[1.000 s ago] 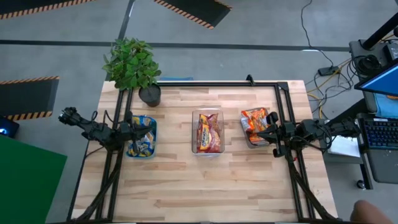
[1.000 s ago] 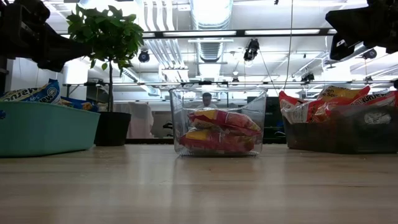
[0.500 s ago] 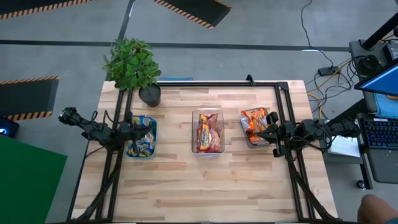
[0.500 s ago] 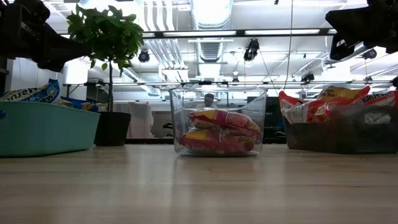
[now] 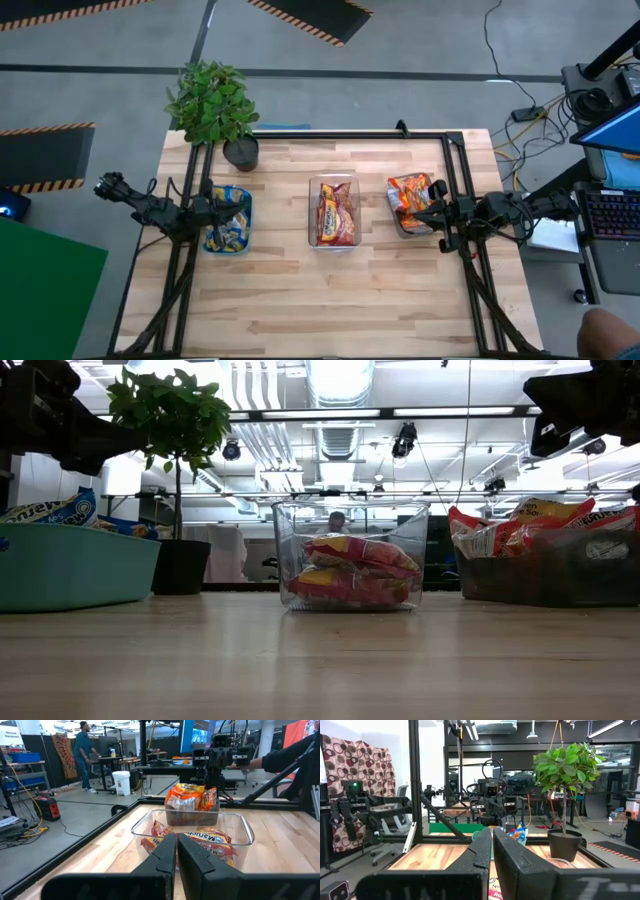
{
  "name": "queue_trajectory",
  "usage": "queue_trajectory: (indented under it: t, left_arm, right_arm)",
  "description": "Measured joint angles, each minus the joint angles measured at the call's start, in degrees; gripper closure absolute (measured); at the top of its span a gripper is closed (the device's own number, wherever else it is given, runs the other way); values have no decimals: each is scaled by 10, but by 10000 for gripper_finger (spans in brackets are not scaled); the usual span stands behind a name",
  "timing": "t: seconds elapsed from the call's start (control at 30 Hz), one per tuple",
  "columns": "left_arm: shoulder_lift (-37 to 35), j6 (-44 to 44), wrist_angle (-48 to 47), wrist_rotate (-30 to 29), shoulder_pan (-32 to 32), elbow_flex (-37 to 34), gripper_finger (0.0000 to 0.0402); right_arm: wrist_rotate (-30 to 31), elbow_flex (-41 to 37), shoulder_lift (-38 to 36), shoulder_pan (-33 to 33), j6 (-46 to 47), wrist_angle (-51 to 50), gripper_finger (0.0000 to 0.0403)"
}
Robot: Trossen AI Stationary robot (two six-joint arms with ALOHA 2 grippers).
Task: Sort Maruchan noodles
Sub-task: Return to Home Position
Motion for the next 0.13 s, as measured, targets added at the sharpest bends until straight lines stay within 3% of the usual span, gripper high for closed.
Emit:
queue_trajectory:
  t: [0.13]
  left_arm:
    - [0, 0, 0, 0, 0, 0, 402]
  right_arm:
    - [0, 0, 0, 0, 0, 0, 394]
